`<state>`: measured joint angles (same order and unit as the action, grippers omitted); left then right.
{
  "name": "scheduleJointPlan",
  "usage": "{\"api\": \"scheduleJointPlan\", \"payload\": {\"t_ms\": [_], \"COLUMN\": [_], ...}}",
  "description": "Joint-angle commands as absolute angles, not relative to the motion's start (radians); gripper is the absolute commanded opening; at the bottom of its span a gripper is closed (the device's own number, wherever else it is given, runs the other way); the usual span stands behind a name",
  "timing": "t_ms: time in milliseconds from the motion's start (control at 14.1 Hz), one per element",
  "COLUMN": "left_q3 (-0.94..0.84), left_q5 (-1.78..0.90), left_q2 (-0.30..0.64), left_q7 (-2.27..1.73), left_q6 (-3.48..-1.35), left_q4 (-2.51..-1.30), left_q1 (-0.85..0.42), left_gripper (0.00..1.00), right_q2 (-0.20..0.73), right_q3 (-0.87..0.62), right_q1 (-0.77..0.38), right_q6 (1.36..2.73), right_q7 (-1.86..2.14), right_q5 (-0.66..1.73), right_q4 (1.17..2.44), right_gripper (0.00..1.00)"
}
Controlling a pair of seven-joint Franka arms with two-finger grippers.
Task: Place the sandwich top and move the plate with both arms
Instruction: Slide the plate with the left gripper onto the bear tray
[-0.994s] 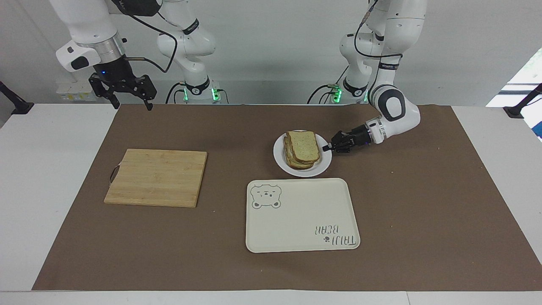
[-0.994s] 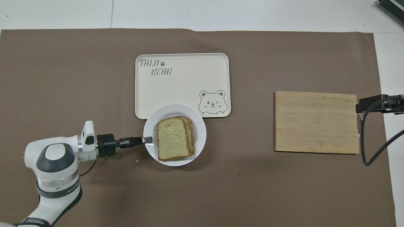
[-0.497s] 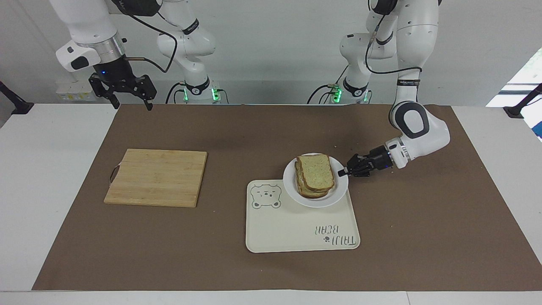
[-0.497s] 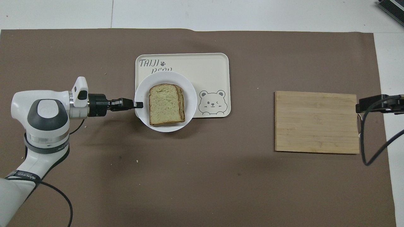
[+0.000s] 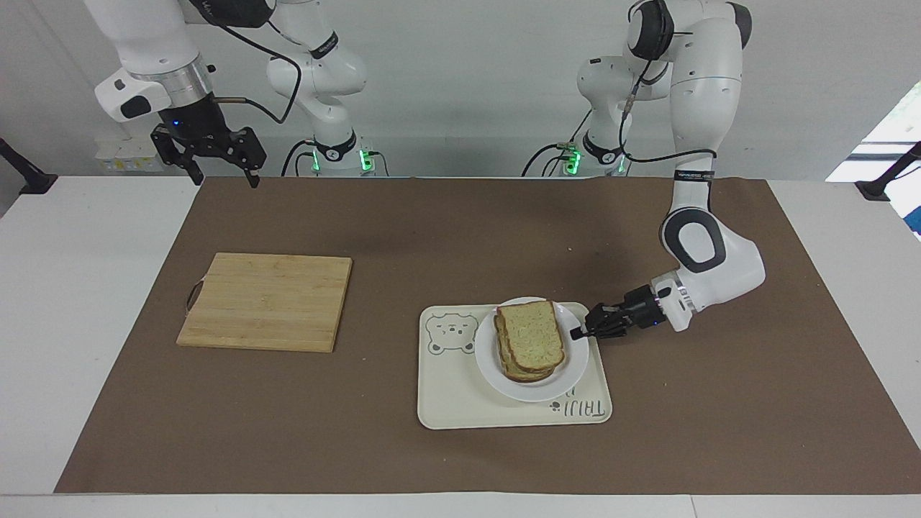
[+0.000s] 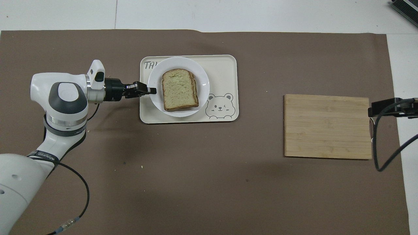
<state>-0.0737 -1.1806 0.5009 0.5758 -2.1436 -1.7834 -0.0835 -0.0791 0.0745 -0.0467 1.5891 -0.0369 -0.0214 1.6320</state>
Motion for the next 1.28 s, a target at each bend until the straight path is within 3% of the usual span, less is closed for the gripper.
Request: {"api": "scheduleJointPlan", "payload": {"t_ms": [0,284,568,923,1207], "left_q3": [-0.103,-0.101,-0.098,-0.094,-0.063], "left_q5": [-1.161,-1.103,-1.077,-0.968,-0.746], "left_q2": [0.573,0.575,0.569,0.566,0.49], "left_q7": [0.535,0.519,0.502,0.489,0.43], "left_q6": [-2.168,-2.178,-2.161,-2.148,-2.099], "left_q4": [-1.688,-1.686,-1.693,-1.677,-1.663], "left_q1": [-0.081,-0.104,-0.112,-0.112,-0.112], "left_gripper": [0.0,0.0,0.46,0.57,0.79], "right_q2": [-0.091,-0.091,-0.091,-0.091,-0.091], "right_q3": [0.078,0.078,0.078,0.078,0.078], "right_q1": [-0.048,-0.048,-0.048,-0.048,-0.048], "right_q6": [1.592,1.592,1.592,1.592,1.592], "right_q7": [-0.021,-0.021,-0.021,-0.021,-0.021], "right_q5": [-0.017,-0.017,-0.017,-0.017,-0.017], "right_q4": [1.644,1.644,1.644,1.644,1.644], "right_gripper": [1.0,1.0,1.0,1.0,1.0]}}
